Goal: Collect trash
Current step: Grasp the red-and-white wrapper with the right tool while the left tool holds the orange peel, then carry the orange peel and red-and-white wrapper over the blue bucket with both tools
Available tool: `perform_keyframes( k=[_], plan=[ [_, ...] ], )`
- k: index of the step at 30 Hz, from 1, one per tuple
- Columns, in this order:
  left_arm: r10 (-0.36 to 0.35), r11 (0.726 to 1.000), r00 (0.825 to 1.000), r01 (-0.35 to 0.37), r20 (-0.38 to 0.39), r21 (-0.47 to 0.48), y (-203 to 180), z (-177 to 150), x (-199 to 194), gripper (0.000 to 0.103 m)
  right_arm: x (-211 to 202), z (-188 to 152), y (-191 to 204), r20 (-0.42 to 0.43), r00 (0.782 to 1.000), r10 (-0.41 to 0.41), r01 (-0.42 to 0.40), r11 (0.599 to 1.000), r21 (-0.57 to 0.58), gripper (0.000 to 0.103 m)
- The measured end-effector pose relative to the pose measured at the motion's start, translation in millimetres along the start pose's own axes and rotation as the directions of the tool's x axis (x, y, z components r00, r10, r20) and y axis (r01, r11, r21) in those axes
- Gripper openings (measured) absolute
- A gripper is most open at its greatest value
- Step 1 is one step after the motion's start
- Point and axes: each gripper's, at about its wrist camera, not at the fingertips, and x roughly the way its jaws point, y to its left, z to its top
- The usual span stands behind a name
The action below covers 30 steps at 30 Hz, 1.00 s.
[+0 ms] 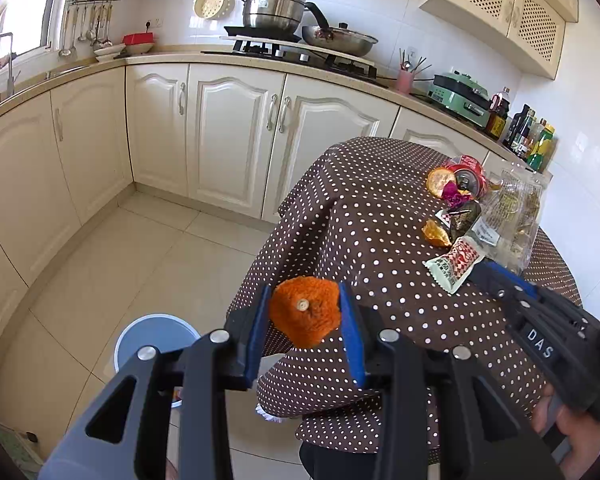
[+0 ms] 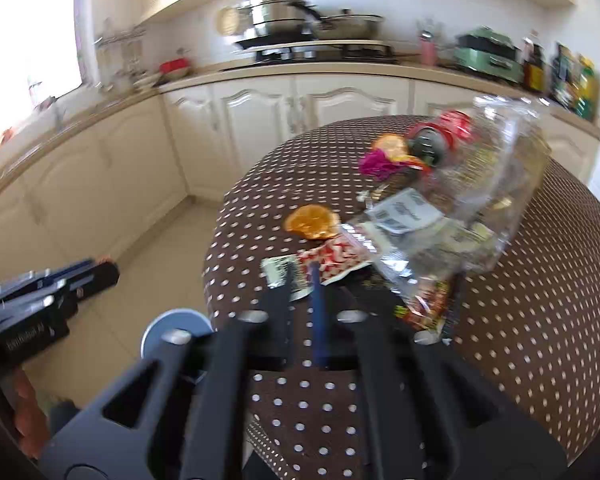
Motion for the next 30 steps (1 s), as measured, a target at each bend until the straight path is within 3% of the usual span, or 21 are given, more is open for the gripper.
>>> perform_keyframes(
  k=[1, 8, 14, 15, 18, 24, 30],
  plan=[
    [-0.002, 1.000, 1.000, 0.002, -0.001, 0.000, 0, 0, 0, 0.034, 1, 2, -3, -0.004, 1.000, -0.011, 0.011, 1.000, 0.017, 0.074],
    [-0.006, 1.000, 1.000, 0.006, -0.002, -0.004, 3, 1, 3, 0.034, 20, 7, -4, -0.041, 0.998, -0.046, 0.048, 0.997, 0.056, 0.074],
    [-0.004, 1.000, 1.000, 0.004, -0.001, -0.008, 6, 1, 6, 0.034, 42, 22, -4, -0.071, 0.997, 0.021, -0.012, 0.993, 0.120, 0.073],
    [-0.004, 1.000, 1.000, 0.004, -0.001, -0.009, 7, 0, 7, 0.034, 46, 25, -3, -0.077, 0.997, 0.029, -0.019, 0.991, 0.132, 0.071],
    [-0.005, 1.000, 1.000, 0.005, -0.007, -0.016, 11, 0, 10, 0.034, 57, 29, 2, -0.102, 0.995, -0.002, 0.013, 0.995, 0.103, 0.038],
    [-0.004, 0.999, 1.000, 0.003, -0.017, -0.037, 17, 1, 15, 0.034, 57, 25, 13, -0.083, 0.996, -0.037, 0.038, 0.999, 0.021, 0.024],
    [0.001, 0.999, 1.000, -0.001, -0.015, -0.044, 21, -1, 13, 0.034, 43, 17, 6, -0.065, 0.998, 0.000, 0.001, 1.000, 0.016, 0.013]
  ],
)
